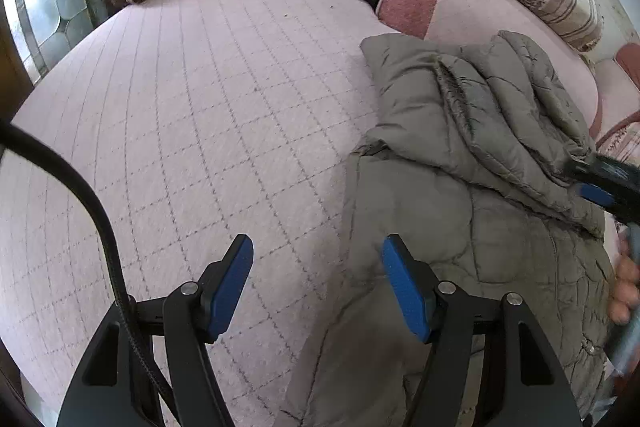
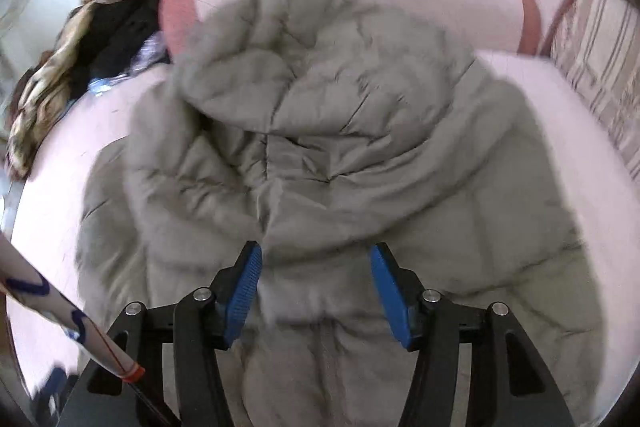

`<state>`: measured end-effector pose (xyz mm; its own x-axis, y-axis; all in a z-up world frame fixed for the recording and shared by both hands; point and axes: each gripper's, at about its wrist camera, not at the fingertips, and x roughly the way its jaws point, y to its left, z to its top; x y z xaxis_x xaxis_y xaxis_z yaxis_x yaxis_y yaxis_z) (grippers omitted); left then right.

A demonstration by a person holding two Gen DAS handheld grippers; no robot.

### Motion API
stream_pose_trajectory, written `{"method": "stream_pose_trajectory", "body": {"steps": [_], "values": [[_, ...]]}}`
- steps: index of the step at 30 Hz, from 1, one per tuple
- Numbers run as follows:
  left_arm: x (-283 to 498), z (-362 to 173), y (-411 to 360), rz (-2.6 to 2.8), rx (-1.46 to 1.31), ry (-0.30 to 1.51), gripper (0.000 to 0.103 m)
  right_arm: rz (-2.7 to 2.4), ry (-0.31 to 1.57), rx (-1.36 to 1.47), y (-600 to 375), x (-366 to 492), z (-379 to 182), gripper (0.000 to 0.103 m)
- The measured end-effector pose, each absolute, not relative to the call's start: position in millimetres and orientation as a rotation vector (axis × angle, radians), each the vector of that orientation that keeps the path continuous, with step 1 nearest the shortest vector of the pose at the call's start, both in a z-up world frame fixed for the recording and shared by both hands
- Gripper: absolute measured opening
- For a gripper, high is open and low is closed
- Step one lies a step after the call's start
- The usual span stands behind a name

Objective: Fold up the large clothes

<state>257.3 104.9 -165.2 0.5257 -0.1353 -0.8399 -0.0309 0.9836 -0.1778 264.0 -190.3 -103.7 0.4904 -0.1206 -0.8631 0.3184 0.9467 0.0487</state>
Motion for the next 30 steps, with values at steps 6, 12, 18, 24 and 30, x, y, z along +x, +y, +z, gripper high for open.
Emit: {"method": "stream_pose_trajectory", "body": {"steps": [6,12,18,24,30], "values": [[243.2,-158.4,118.2,-0.082,-0.216,0.998,0.066,-0.247,1.064,0.218,-247.1,155.0,-68.9,0.07],[210.1,-156.0,134.0,-0.108,-0.282,1.001,0.067,-0.405,1.056,0.267,-333.9,31.4,-63.8,0.079],[185.2,-180.9,153.7,-0.138,-0.388,1.142,0.067,-0.471,1.024,0.533,-410.2,-49.7,-100.1,0.081],[166.9,-190.5,155.4,-0.245,-0.47,1.191,0.069,-0.343,0.978,0.803,-435.2,-72.3,-151.4,0.081],[153.8,-202.0,150.9,-0.361,-0.595,1.201,0.071,-0.227,0.933,0.912,-419.1,-58.7,-179.9,0.09]]}}
